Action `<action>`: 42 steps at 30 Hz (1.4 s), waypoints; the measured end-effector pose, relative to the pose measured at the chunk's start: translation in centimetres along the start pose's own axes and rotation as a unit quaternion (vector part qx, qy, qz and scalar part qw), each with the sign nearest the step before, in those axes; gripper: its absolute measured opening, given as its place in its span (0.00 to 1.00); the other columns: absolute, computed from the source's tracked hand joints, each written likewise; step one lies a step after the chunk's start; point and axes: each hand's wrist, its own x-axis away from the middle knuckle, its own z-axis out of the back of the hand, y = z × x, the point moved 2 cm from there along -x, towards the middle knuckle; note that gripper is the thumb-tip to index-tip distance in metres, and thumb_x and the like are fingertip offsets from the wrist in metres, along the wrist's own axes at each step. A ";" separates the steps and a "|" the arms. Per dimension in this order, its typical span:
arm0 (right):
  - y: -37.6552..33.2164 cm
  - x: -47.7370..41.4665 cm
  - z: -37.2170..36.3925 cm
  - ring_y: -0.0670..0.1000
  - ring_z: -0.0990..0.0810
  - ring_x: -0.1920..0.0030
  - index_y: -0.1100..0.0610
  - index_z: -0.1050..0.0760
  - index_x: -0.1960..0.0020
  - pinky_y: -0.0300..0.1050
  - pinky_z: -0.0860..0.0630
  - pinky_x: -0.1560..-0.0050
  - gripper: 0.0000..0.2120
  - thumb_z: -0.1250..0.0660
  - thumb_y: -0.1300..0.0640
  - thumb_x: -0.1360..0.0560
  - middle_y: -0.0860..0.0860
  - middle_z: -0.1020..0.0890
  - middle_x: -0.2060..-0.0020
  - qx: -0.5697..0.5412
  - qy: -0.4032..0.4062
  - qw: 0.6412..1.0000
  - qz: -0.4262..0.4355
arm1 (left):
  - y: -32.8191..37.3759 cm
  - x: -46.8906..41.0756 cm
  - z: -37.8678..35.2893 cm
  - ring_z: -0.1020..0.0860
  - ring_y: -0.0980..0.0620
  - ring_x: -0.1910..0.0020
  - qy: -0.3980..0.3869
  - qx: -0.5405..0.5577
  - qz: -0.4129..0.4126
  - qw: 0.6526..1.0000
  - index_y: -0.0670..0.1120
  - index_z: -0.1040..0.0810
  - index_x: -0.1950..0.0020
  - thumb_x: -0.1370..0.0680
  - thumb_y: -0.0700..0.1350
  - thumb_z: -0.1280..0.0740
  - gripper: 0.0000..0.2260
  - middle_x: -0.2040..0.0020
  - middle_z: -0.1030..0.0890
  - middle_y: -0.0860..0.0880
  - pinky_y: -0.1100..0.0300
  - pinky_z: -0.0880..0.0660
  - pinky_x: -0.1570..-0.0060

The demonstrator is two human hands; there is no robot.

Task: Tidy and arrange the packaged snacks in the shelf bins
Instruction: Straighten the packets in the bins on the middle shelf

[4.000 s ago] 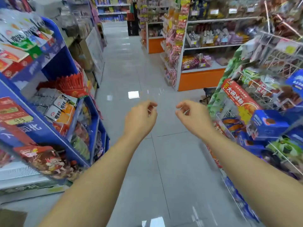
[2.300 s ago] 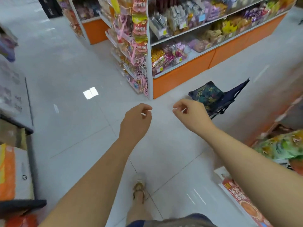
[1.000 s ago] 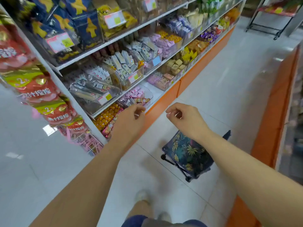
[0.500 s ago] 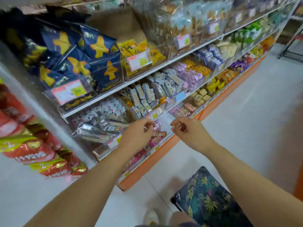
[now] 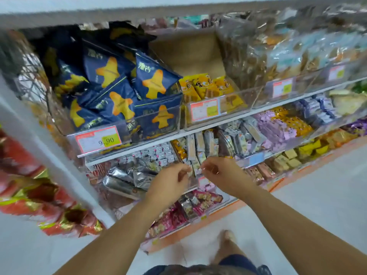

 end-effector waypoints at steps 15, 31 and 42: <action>9.2 -9.1 -1.3 0.49 0.21 0.50 0.55 0.23 0.41 0.36 0.28 0.53 0.11 0.37 0.55 0.22 0.49 0.19 0.47 0.120 -0.284 0.941 0.140 | 0.6 -3.5 -7.4 0.21 0.43 0.48 0.154 -0.008 0.222 0.963 0.50 0.23 0.39 0.20 0.45 0.39 0.12 0.46 0.19 0.46 0.56 0.28 0.53; 19.5 -4.0 -16.7 0.50 0.27 0.56 0.59 0.19 0.56 0.40 0.29 0.52 0.06 0.35 0.63 0.28 0.50 0.19 0.59 0.001 0.118 0.925 0.362 | -9.8 -3.2 -22.9 0.27 0.48 0.47 0.411 -0.175 -0.087 0.890 0.50 0.27 0.44 0.25 0.42 0.41 0.11 0.44 0.26 0.52 0.51 0.32 0.43; 32.3 -5.1 -30.4 0.53 0.22 0.53 0.59 0.19 0.55 0.42 0.30 0.45 0.09 0.38 0.60 0.26 0.51 0.18 0.57 -0.007 0.181 0.926 0.331 | -21.8 -5.3 -36.4 0.24 0.46 0.52 0.407 -0.166 -0.080 0.895 0.50 0.26 0.46 0.27 0.40 0.40 0.11 0.49 0.21 0.50 0.53 0.34 0.47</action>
